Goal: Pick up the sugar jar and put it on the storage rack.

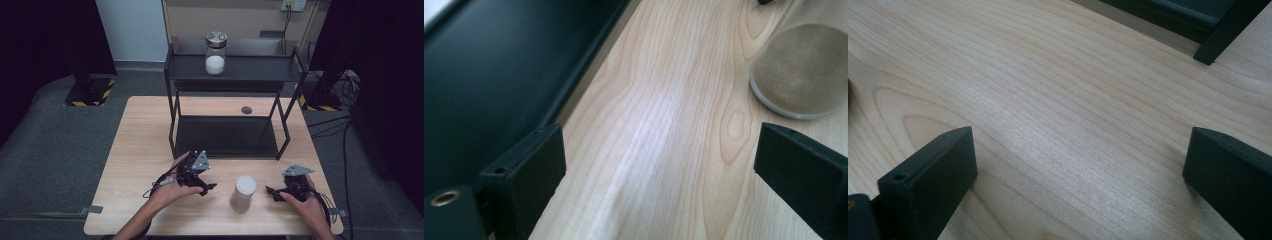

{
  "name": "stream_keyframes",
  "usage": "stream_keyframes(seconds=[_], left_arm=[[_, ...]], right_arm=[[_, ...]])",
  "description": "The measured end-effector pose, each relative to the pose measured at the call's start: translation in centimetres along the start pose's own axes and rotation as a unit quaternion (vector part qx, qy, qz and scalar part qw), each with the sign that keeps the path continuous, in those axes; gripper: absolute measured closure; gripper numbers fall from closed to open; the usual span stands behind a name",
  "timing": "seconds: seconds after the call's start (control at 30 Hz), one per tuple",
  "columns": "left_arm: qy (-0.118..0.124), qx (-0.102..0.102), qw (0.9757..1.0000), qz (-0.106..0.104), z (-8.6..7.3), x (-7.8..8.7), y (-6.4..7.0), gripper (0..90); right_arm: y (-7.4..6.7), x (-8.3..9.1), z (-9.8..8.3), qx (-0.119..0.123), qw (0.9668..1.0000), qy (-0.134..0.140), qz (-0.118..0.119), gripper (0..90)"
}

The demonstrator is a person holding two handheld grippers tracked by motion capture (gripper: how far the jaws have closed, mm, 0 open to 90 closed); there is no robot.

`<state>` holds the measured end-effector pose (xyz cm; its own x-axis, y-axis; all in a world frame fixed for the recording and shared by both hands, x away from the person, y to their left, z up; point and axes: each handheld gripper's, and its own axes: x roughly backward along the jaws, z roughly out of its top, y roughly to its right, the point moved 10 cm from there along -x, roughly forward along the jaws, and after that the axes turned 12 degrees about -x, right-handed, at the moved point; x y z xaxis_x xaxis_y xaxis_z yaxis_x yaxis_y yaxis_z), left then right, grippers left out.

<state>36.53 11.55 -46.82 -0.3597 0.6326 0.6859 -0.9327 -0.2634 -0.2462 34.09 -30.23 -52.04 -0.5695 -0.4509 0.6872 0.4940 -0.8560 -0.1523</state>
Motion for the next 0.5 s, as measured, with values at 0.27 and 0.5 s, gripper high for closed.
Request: stream_keyframes(seconds=[0.27, 0.5], left_arm=[[0.004, 0.033, 0.9992, 0.024, -3.5, 0.7, 0.7, 6.3], [-0.007, 0.066, 0.9968, 0.045, -7.2, 2.4, 0.4, 5.9]], right_arm=[[0.0, 0.0, 0.0, 0.0, 1.0, 0.0, 0.0, 1.2], [0.0, 0.0, 0.0, 0.0, 1.0, 0.0, 0.0, 1.2]])
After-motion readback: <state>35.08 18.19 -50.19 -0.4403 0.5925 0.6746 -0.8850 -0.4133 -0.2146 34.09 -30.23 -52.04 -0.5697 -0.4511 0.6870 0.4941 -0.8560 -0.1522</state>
